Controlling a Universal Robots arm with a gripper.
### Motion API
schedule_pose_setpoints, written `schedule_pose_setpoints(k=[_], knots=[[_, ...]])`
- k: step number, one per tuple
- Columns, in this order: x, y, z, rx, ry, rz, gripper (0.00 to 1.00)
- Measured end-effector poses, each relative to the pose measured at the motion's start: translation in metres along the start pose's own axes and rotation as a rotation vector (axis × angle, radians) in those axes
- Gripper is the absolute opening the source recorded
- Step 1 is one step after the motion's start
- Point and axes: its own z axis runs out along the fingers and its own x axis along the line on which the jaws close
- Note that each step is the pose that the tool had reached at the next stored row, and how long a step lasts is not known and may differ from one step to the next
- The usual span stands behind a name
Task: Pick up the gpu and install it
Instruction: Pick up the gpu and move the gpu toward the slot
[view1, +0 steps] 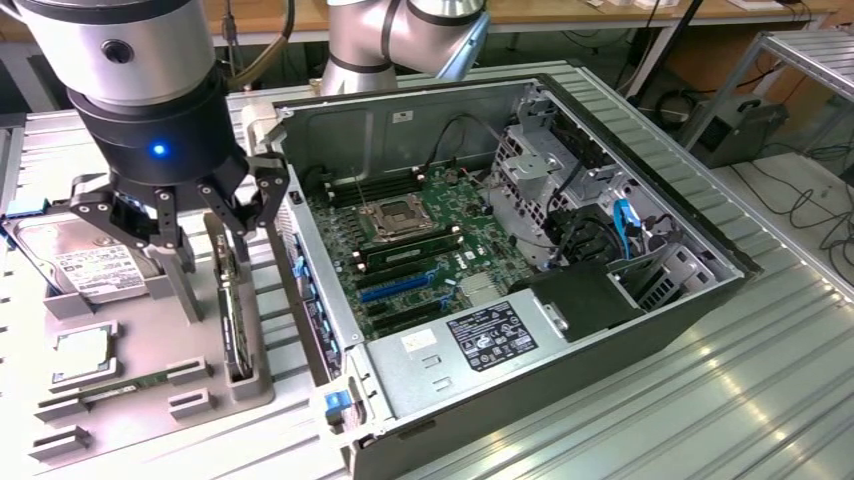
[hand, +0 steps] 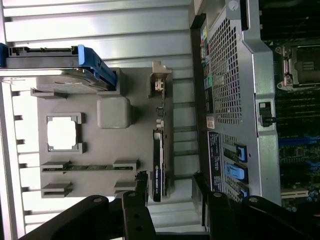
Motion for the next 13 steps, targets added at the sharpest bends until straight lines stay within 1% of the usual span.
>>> schedule_pose_setpoints(k=[13], knots=[[0.0002, 0.0007, 0.0050, 0.0001, 0.0000, 0.000, 0.48]])
